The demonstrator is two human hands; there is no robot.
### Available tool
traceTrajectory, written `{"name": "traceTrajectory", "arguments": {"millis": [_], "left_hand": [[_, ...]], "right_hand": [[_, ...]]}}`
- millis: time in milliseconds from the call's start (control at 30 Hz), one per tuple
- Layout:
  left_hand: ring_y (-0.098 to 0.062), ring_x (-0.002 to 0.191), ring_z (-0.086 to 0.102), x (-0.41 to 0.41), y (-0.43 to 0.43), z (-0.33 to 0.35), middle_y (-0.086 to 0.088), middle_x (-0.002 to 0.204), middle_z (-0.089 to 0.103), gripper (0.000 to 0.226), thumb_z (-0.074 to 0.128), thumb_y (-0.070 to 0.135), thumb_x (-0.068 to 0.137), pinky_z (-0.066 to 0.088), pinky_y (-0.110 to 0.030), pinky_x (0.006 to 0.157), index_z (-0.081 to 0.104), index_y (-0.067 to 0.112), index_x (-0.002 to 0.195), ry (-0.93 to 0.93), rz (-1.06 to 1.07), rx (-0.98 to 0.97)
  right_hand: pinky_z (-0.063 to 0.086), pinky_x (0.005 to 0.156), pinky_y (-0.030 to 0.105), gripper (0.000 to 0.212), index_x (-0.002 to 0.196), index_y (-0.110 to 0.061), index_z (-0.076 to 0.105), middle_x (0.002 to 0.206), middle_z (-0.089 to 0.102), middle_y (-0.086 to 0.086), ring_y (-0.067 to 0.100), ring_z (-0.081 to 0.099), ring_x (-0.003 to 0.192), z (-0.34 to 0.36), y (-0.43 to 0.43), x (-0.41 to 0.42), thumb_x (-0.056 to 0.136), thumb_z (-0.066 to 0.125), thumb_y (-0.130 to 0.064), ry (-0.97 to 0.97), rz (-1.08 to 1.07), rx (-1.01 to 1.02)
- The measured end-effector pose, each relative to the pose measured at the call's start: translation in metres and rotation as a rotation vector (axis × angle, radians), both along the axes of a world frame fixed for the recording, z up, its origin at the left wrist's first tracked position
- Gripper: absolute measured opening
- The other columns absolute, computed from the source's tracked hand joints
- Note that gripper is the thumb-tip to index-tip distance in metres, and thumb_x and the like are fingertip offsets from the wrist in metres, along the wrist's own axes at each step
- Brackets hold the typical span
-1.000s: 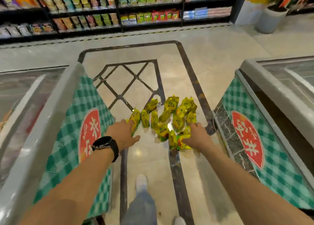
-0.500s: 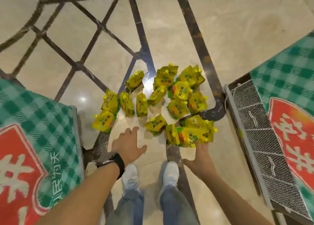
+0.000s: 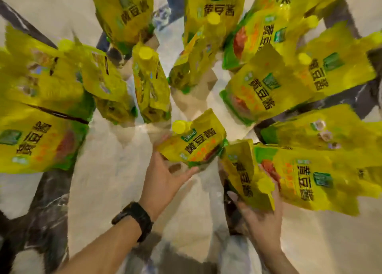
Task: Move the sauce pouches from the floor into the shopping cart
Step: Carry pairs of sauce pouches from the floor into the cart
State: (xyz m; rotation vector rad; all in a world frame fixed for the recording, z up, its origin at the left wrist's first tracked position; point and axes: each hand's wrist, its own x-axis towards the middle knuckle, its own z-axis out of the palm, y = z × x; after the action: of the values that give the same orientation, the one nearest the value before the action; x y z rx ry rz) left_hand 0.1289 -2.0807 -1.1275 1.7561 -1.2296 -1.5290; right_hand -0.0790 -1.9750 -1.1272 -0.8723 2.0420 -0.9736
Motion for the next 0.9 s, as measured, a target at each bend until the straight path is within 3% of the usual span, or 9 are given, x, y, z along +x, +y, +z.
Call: {"name": "traceTrajectory", "arguments": {"millis": [100, 167, 200, 300, 400, 533, 667, 800, 900], "left_hand": [[0.009, 0.106, 0.065, -0.020, -0.010, -0.012, 0.023, 0.117, 0.068, 0.075, 0.090, 0.012, 0.066, 0.051, -0.008, 0.085, 0.046, 0.049, 0.115, 0.014, 0.045, -0.104], [0.010, 0.105, 0.065, -0.029, -0.017, -0.013, 0.030, 0.111, 0.069, 0.073, 0.085, 0.000, 0.071, 0.052, -0.011, 0.087, 0.045, 0.040, 0.117, 0.035, 0.066, -0.126], [0.006, 0.109, 0.066, -0.030, -0.021, -0.014, 0.026, 0.118, 0.068, 0.074, 0.086, 0.005, 0.072, 0.054, -0.019, 0.093, 0.043, 0.037, 0.123, 0.042, 0.075, -0.136], [0.000, 0.116, 0.064, -0.021, -0.035, -0.016, 0.018, 0.128, 0.065, 0.083, 0.087, 0.016, 0.072, 0.052, -0.026, 0.101, 0.039, 0.026, 0.139, 0.033, 0.070, -0.136], [-0.001, 0.115, 0.065, 0.002, -0.057, -0.007, 0.012, 0.130, 0.066, 0.084, 0.085, 0.016, 0.072, 0.053, -0.020, 0.096, 0.041, 0.017, 0.143, 0.050, -0.032, -0.118], [-0.007, 0.110, 0.070, 0.031, -0.060, -0.010, 0.006, 0.125, 0.070, 0.088, 0.085, 0.017, 0.067, 0.058, -0.025, 0.090, 0.041, 0.018, 0.143, 0.106, -0.162, -0.009], [-0.002, 0.107, 0.069, 0.018, -0.042, -0.010, 0.012, 0.120, 0.070, 0.090, 0.092, 0.024, 0.062, 0.057, -0.024, 0.090, 0.042, 0.030, 0.135, 0.033, -0.158, -0.008], [0.001, 0.102, 0.070, 0.022, -0.048, 0.031, 0.013, 0.119, 0.070, 0.074, 0.084, 0.016, 0.073, 0.058, -0.018, 0.083, 0.046, 0.026, 0.136, 0.128, -0.102, 0.091], [-0.006, 0.097, 0.073, 0.040, -0.035, 0.092, 0.009, 0.108, 0.075, 0.064, 0.082, 0.024, 0.068, 0.059, -0.019, 0.075, 0.056, 0.024, 0.126, 0.203, -0.084, 0.228]], "right_hand": [[0.038, 0.100, 0.008, 0.085, 0.134, -0.011, 0.053, 0.129, 0.060, -0.016, -0.001, 0.052, 0.125, -0.016, -0.013, 0.016, 0.061, 0.092, -0.030, 0.060, -0.052, -0.043], [0.033, 0.091, -0.003, 0.075, 0.128, -0.007, 0.055, 0.114, 0.058, -0.041, -0.022, 0.050, 0.109, -0.015, -0.020, 0.022, 0.062, 0.092, -0.012, 0.090, -0.060, -0.054], [0.036, 0.091, -0.001, 0.070, 0.124, -0.010, 0.057, 0.109, 0.059, -0.043, -0.020, 0.054, 0.104, -0.016, -0.021, 0.021, 0.063, 0.091, -0.009, 0.089, -0.075, -0.060], [0.051, 0.088, 0.017, 0.055, 0.109, -0.015, 0.064, 0.094, 0.071, -0.027, -0.002, 0.066, 0.093, 0.000, -0.026, 0.005, 0.061, 0.086, -0.032, 0.029, -0.097, -0.052], [0.051, 0.072, 0.007, 0.042, 0.100, -0.006, 0.068, 0.074, 0.070, -0.032, -0.016, 0.065, 0.076, 0.020, -0.041, -0.025, 0.065, 0.087, -0.020, -0.081, -0.094, -0.029], [0.054, 0.084, 0.020, 0.042, 0.102, -0.026, 0.065, 0.094, 0.073, -0.025, -0.006, 0.068, 0.089, 0.027, -0.064, -0.022, 0.067, 0.087, -0.031, -0.065, 0.118, 0.009], [0.051, 0.086, 0.020, 0.064, 0.118, -0.023, 0.059, 0.098, 0.067, -0.024, -0.011, 0.064, 0.093, 0.013, -0.090, -0.001, 0.063, 0.090, -0.028, 0.000, 0.236, 0.077], [0.059, 0.084, 0.046, 0.055, 0.109, -0.007, 0.066, 0.092, 0.078, 0.003, 0.017, 0.074, 0.084, 0.045, -0.092, -0.032, 0.058, 0.089, -0.009, -0.309, 0.149, 0.185], [0.060, 0.063, 0.032, 0.053, 0.108, -0.003, 0.068, 0.087, 0.078, 0.006, 0.020, 0.075, 0.075, 0.105, -0.083, -0.040, 0.056, 0.078, -0.004, -0.567, 0.126, 0.226]]}}
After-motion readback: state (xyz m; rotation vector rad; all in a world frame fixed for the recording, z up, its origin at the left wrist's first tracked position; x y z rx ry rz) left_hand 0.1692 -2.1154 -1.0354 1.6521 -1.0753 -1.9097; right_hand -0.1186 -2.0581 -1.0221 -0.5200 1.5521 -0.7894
